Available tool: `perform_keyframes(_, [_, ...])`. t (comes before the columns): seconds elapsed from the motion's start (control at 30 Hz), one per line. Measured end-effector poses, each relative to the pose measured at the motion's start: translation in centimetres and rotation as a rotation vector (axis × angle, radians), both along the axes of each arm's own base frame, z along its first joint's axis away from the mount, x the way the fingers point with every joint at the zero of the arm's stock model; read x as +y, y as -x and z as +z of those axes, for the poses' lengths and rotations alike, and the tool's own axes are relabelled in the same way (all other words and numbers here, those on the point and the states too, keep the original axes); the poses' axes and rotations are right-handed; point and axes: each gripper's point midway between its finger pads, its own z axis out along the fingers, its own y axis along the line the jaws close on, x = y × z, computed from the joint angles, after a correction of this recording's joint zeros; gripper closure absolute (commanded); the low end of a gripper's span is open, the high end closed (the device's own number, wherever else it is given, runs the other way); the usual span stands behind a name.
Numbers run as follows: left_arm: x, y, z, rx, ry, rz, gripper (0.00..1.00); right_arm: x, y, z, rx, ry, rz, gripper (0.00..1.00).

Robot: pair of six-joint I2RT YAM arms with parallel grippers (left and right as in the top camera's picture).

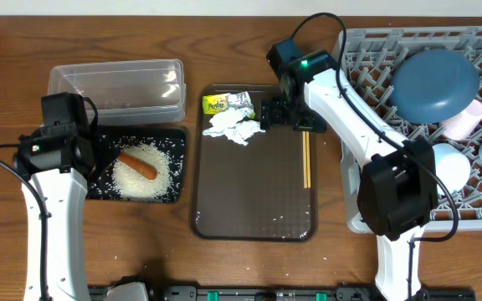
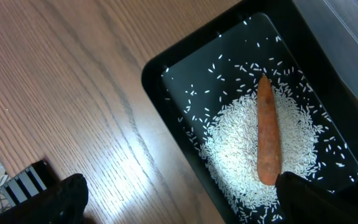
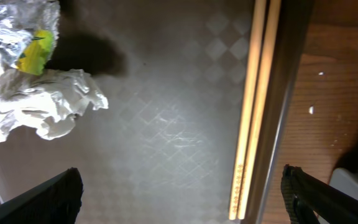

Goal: Sort waste into correct bins and load items into the dishwasher rack
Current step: 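Move the right gripper back over the brown tray toward the chopsticks, then lower the right gripper onto the chopsticks and grasp them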

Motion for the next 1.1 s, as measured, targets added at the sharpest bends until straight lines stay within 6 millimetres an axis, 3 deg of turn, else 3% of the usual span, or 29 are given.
perform_keyframes(1.0, [0.0, 0.0, 0.0, 0.000, 0.000, 0.000, 0.02, -1.2, -1.3, -0.1, -0.067, 0.074, -0.007, 0.01])
perform_keyframes(1.1, [0.0, 0.0, 0.0, 0.000, 0.000, 0.000, 0.02, -1.3, -1.3, -0.8, -0.067, 0.077, 0.008, 0.10])
